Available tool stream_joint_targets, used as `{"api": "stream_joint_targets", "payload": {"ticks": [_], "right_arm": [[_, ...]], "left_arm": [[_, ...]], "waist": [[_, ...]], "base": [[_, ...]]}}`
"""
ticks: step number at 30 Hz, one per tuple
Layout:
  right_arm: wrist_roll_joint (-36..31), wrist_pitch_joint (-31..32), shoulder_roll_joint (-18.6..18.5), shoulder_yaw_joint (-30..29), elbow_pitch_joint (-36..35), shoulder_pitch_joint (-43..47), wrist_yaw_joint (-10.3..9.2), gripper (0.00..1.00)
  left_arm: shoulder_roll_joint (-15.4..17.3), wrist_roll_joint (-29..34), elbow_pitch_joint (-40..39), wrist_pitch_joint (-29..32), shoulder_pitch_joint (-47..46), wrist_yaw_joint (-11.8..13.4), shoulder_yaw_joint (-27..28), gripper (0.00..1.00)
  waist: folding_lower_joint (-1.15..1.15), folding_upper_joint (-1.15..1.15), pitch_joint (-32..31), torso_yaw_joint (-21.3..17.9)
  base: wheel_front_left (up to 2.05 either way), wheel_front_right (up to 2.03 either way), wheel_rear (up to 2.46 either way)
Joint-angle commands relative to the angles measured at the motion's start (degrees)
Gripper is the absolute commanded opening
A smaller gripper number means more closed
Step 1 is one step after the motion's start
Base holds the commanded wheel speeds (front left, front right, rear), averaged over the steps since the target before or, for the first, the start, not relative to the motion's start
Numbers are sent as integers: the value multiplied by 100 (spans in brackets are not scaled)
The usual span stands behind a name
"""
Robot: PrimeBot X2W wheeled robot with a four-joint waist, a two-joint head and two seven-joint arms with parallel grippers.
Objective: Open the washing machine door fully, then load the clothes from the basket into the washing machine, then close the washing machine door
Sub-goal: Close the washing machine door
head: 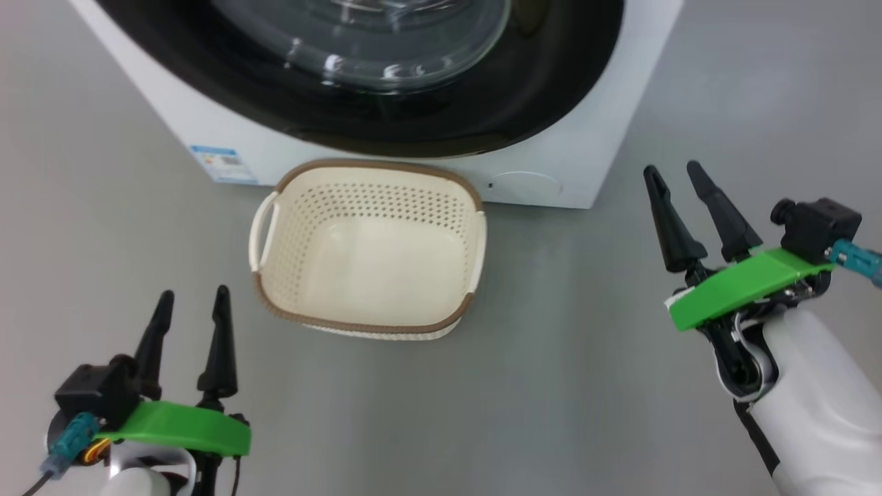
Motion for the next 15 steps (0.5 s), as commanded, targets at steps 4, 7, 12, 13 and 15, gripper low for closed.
{"api": "stream_joint_targets", "payload": {"ticks": [4, 7, 12, 13, 15], "right_arm": [[-87, -27, 55, -24, -197, 460, 8, 100], [-113, -27, 64, -110, -199, 650, 8, 100], [-226, -27, -89, -500, -209, 1394, 8, 100], [-233, -27, -102, -530, -212, 1440, 8, 100], [-251, -27, -128, -597, -211, 1540, 8, 100]], "left_arm": [[246, 74, 80, -37, 84, -14, 449, 100], [257, 125, 133, -37, 178, -14, 608, 100], [395, 313, 38, -37, 690, -14, 734, 100], [400, 320, 36, -37, 725, -14, 741, 100], [423, 333, 37, -37, 789, -14, 733, 100]], "waist": [[0, 0, -368, -603], [0, 0, -464, -794], [0, 0, -782, -1374], [0, 0, -812, -1393], [0, 0, -851, -1424]], "base": [[0, 0, 0], [0, 0, 0], [0, 0, 0], [0, 0, 0], [0, 0, 0]]}}
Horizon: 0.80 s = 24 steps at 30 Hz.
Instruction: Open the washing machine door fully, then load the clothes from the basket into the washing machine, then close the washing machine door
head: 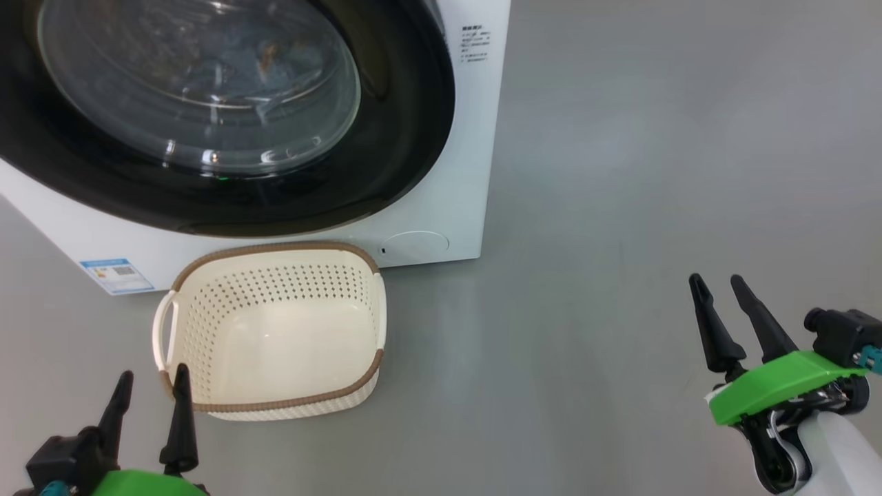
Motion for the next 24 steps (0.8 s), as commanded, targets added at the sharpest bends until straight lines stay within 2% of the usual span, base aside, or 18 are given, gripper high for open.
{"api": "stream_joint_targets", "payload": {"ticks": [1, 12, 24], "right_arm": [[-103, -27, -93, 57, -146, 125, 8, 100], [-183, -27, -167, -201, -192, 567, 8, 100], [-221, -27, -106, -261, -204, 601, 8, 100]], "left_arm": [[170, 85, -160, -37, -16, -14, 212, 100], [167, 96, -238, -37, 152, -14, 270, 100], [181, 207, -251, -37, 171, -14, 276, 100]], "waist": [[0, 0, -74, -72], [0, 0, -201, -145], [0, 0, -233, -129]], "base": [[0, 0, 0], [0, 0, 0], [0, 0, 0]]}}
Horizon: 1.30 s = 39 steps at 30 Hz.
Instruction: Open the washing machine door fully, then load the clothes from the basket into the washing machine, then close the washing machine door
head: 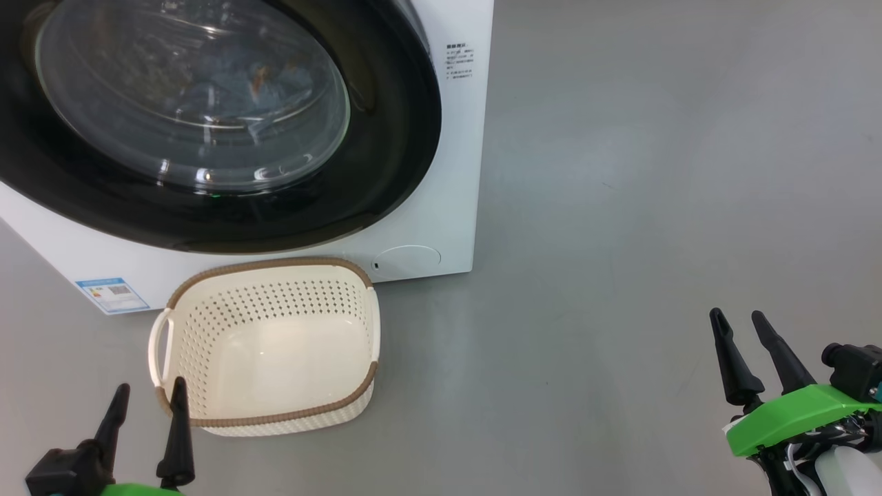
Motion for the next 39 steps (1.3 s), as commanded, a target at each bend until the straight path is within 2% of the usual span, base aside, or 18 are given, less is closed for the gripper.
{"api": "stream_joint_targets", "payload": {"ticks": [1, 20, 21, 27, 31, 35, 39], "right_arm": [[-61, -28, -69, 93, -150, 24, 8, 100], [-87, -28, -49, 106, -194, -3, 8, 100], [-38, 1, 27, 2, -48, 0, 0, 0], [95, 53, 260, 16, 167, 98, 0, 0], [280, 116, 292, -22, 116, 128, 0, 0], [464, 181, 326, -58, 76, 147, 1, 0], [648, 246, 359, -94, 34, 159, 1, 0]], "left_arm": [[136, 62, -149, -37, -86, -10, 205, 100], [108, 20, -256, -37, -117, -10, 254, 100], [-3, 16, -104, 0, -2, 0, 39, 0], [-192, -159, 147, 58, 47, 1, -6, 0], [-203, -401, 140, 128, 38, 1, 4, 0], [-214, -645, 149, 193, 15, 2, 16, 0], [-225, -889, 158, 259, -12, 1, 30, 0]], "waist": [[0, 0, 4, 7], [0, 0, 49, 17], [0, 0, 50, 17], [2, 0, 43, 22], [13, 0, 3, 45], [2, 0, -8, 62], [1, 0, -25, 79]], "base": [[0, 0, 0], [0, 0, 0], [0, 0, 0], [0, 0, 0], [0, 0, 0], [0, 0, 0], [0, 0, 0]]}}
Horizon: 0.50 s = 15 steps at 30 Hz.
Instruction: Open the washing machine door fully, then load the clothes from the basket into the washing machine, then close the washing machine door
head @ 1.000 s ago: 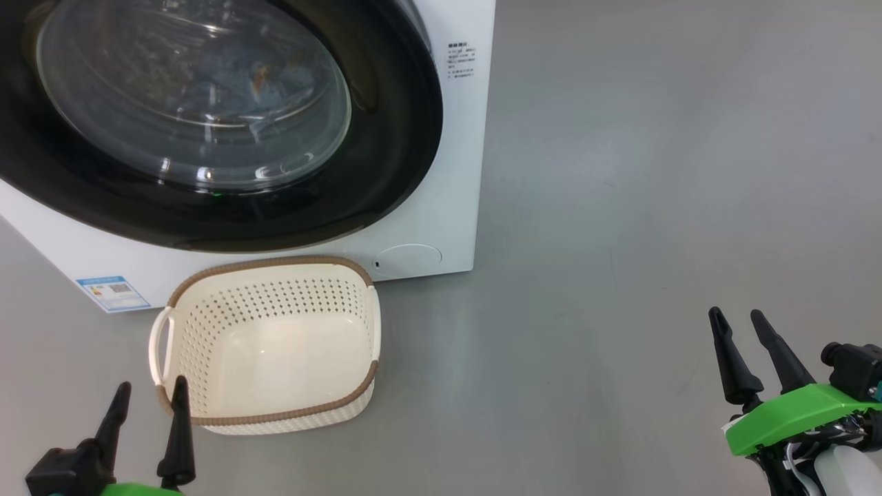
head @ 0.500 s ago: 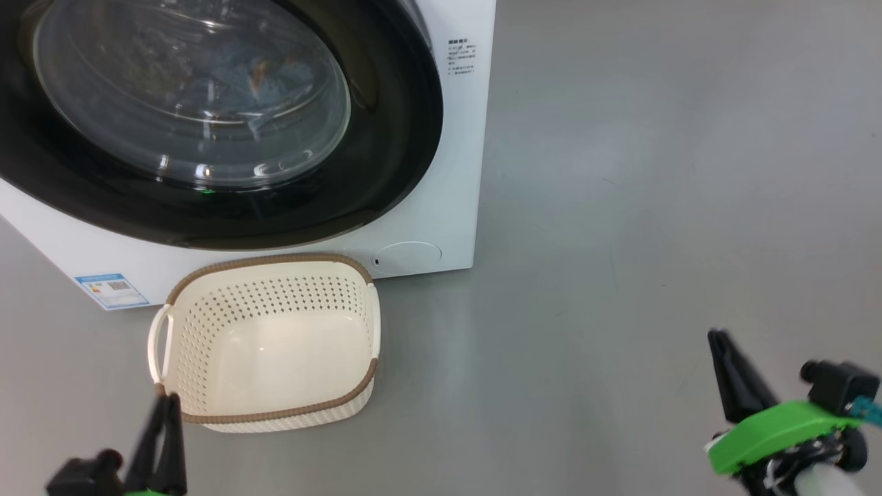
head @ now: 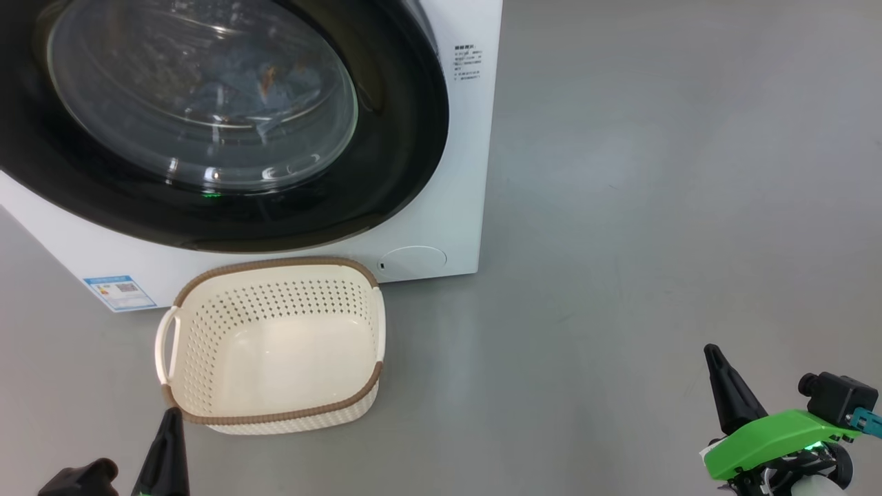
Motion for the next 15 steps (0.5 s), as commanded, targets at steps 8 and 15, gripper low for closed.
{"api": "stream_joint_targets", "payload": {"ticks": [8, 15], "right_arm": [[559, 167, 21, -128, -261, -33, 1, 0], [879, 283, 82, -193, -341, -1, 2, 0]], "left_arm": [[54, -638, -98, 161, -173, -1, 103, 0], [35, -1064, -102, 279, -207, -2, 130, 0]], "waist": [[-1, 0, -46, 40], [-1, 0, -82, 69]], "base": [[0, 0, 0], [0, 0, 0]]}}
